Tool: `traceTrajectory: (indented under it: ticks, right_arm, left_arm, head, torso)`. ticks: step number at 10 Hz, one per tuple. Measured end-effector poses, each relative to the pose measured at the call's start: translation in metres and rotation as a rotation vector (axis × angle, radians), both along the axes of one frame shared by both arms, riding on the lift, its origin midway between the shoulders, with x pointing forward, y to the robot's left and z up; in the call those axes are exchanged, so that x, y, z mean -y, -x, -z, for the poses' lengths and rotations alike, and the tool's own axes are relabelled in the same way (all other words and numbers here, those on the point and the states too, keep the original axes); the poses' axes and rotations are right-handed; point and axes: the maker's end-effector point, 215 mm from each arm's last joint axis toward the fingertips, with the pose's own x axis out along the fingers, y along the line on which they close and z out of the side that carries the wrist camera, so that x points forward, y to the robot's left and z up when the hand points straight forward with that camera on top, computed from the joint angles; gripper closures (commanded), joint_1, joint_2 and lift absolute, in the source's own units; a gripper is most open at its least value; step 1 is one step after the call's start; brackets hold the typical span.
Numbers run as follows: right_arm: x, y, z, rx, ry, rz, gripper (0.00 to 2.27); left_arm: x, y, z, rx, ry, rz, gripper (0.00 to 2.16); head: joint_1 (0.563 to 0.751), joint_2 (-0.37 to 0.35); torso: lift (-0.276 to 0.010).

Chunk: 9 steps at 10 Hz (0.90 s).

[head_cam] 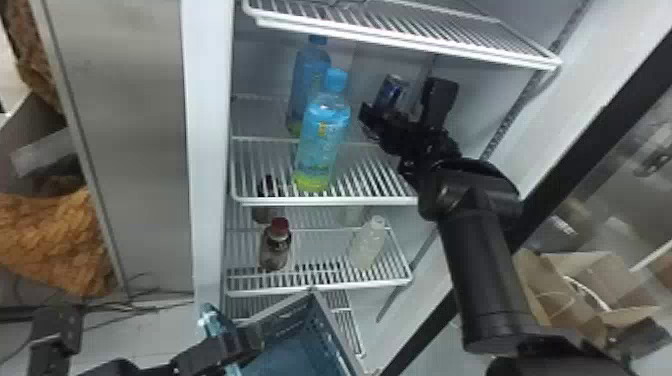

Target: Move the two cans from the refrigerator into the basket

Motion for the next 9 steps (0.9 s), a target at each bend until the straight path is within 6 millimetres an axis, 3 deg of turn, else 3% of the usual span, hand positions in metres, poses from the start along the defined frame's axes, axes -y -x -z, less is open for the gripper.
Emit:
traceTrajectory:
  ticks: [4,9]
  right_arm:
    - [0.003,0.012,-0.003,0.023,0.023,0.004,1.28]
    - [-0.012,0.058,-0.014,0.043,0.056,-0.041,1.28]
  left_arm:
    - [0.000,0.001,0.000,-0.001,0.002,0.002,1.20]
    - [0.000,0.002,-0.002,-0.002,0.009,0.005,1.20]
  head:
    - [0.687,-0.342]
    - [0.695,-0.344]
  torso:
    - [-0.035]
    - [-0.035]
